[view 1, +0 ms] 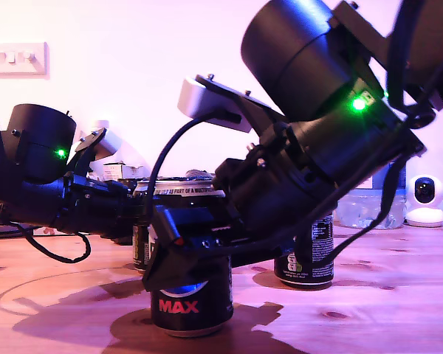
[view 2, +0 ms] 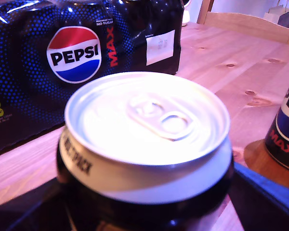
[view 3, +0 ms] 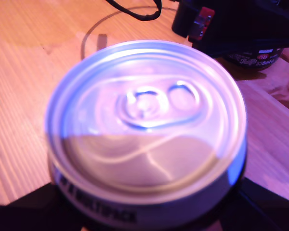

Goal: Stack up the Pepsi cans on top of each other

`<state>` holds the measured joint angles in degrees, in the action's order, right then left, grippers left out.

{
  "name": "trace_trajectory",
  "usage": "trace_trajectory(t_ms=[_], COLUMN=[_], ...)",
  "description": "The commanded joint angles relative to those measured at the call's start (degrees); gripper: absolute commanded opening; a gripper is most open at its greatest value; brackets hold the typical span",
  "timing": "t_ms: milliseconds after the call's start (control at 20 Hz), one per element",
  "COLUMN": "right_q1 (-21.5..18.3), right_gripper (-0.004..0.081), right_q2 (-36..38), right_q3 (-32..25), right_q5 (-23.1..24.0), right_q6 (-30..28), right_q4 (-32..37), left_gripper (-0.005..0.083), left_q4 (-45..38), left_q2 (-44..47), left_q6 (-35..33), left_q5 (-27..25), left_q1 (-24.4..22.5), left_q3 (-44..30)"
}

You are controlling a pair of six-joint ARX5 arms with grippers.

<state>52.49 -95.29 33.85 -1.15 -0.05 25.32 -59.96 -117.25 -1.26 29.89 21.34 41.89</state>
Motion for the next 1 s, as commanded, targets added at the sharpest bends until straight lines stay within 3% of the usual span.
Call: trace_trajectory(t_ms=[0,950], right_q1=[0.00,1.86], right_gripper=[0.0537,0.0508], right_q2=[0.00,0.00], right_q3=[0.26,0.37], right_q5=[-0.33,1.62], right_q6=[-0.07,0.48], right_q4=[-1.33,-4.20], left_gripper=[0.0785,0.0784], left_q4=[-0.04,-1.38], left_q2=[-0.37,-0.37], left_q6=[-0.26,-0.31], left_q5=[0.11,0.07], left_q1=[0.31,-0.02], left_q3=[-0.37,-0.35])
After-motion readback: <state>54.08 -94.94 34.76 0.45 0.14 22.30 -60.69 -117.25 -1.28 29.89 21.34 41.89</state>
